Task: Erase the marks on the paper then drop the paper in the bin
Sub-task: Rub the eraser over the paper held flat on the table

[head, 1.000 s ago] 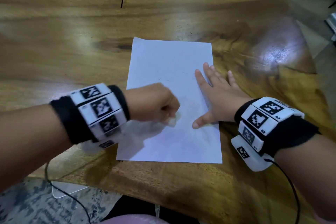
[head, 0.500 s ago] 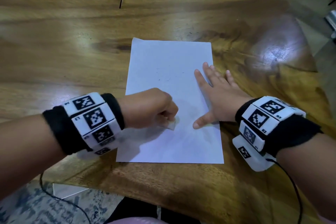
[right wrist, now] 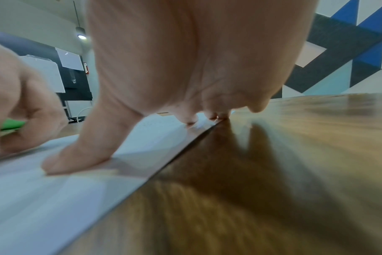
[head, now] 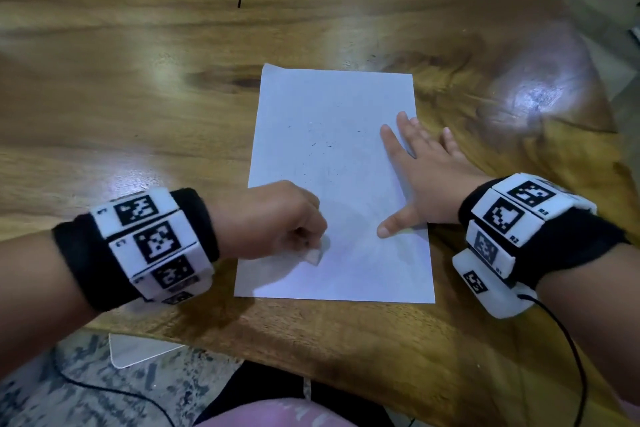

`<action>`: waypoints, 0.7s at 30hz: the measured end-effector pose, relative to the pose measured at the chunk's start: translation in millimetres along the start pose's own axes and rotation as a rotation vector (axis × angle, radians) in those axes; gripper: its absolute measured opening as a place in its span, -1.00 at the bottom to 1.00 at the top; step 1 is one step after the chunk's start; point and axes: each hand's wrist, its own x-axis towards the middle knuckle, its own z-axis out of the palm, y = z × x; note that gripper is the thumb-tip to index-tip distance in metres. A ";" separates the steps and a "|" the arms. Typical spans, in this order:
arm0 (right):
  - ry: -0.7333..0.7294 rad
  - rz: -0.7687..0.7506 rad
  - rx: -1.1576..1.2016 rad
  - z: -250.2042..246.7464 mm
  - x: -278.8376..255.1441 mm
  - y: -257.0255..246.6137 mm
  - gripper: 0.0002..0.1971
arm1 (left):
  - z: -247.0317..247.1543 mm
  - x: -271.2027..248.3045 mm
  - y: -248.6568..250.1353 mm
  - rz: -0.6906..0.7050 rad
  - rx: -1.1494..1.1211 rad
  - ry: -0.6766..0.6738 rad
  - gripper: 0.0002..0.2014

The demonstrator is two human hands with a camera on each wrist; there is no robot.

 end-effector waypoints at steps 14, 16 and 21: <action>-0.016 0.004 0.003 0.3 1.4 0.2 0.45 | 1.9 -12.7 -5.3 -0.032 -0.036 0.054 -0.90; -0.018 0.002 0.002 0.2 1.7 -0.5 0.44 | -9.2 5.2 -3.1 -0.069 -0.036 0.142 -0.81; -0.026 0.011 0.001 -1.0 0.6 -0.9 0.45 | -13.7 19.6 1.5 -0.105 -0.029 0.187 -0.83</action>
